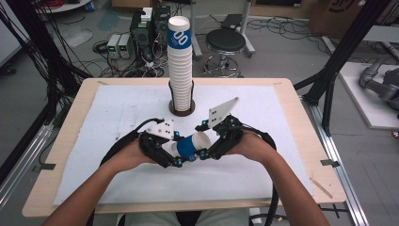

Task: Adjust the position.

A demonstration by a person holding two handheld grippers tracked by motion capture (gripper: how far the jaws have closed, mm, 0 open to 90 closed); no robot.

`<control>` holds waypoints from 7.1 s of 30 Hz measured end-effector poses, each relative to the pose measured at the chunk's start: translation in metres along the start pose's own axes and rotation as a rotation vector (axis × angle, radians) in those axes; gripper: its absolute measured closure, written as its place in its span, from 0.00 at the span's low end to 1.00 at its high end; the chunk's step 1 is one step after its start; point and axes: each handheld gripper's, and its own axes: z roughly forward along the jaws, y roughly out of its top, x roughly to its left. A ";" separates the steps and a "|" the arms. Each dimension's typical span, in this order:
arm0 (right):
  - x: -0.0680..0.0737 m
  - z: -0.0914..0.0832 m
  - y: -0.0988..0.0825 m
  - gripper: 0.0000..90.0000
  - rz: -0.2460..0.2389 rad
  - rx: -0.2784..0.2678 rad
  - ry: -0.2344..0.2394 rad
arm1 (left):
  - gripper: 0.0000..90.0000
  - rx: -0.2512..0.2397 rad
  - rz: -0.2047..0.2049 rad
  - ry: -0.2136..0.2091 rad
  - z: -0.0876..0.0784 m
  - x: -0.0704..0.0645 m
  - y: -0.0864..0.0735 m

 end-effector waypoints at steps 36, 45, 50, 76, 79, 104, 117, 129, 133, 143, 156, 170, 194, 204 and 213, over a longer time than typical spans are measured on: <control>-0.002 0.000 -0.018 0.34 0.008 0.039 0.067 | 0.20 -0.136 -0.050 -0.036 -0.009 0.001 -0.014; -0.007 -0.013 -0.037 0.34 0.063 -0.091 0.039 | 0.20 -0.326 -0.110 -0.004 -0.027 0.004 -0.028; -0.006 -0.015 -0.044 0.34 0.077 -0.146 0.034 | 0.19 -0.406 -0.144 -0.001 -0.031 0.005 -0.035; -0.001 -0.002 -0.074 0.34 0.156 -0.441 0.091 | 0.19 -0.525 -0.140 -0.031 -0.012 -0.003 -0.037; -0.001 0.000 -0.075 0.34 0.157 -0.461 0.098 | 0.19 -0.530 -0.140 -0.038 -0.010 -0.003 -0.036; 0.001 0.006 -0.075 0.35 0.163 -0.459 0.150 | 0.31 -0.512 -0.102 -0.072 -0.009 -0.002 -0.035; 0.003 -0.005 -0.069 0.23 0.193 -0.416 0.038 | 0.32 -0.361 -0.073 -0.022 -0.019 0.000 -0.017; 0.005 -0.013 -0.047 0.23 0.052 -0.212 -0.072 | 0.32 -0.100 -0.014 0.031 -0.025 0.005 0.016; 0.006 -0.009 -0.042 0.23 0.022 -0.174 -0.075 | 0.32 -0.036 0.000 0.028 -0.023 0.005 0.023; 0.006 0.006 -0.035 0.23 -0.024 -0.086 -0.071 | 0.32 0.087 0.039 0.022 -0.019 0.005 0.042; 0.006 0.023 -0.028 0.25 -0.049 -0.006 -0.070 | 0.32 0.173 0.063 0.007 -0.007 0.002 0.053; 0.005 0.030 -0.031 0.33 -0.039 0.007 -0.032 | 0.23 0.141 0.013 0.007 -0.003 0.001 0.050; -0.003 -0.014 -0.078 0.31 0.125 -0.304 -0.173 | 0.21 -0.378 -0.202 0.214 -0.059 0.010 -0.030; 0.003 -0.026 -0.105 0.31 0.166 -0.411 -0.287 | 0.20 -0.488 -0.247 0.298 -0.062 0.011 -0.056; 0.006 -0.042 -0.130 0.31 0.202 -0.467 -0.370 | 0.20 -0.537 -0.263 0.350 -0.063 0.010 -0.075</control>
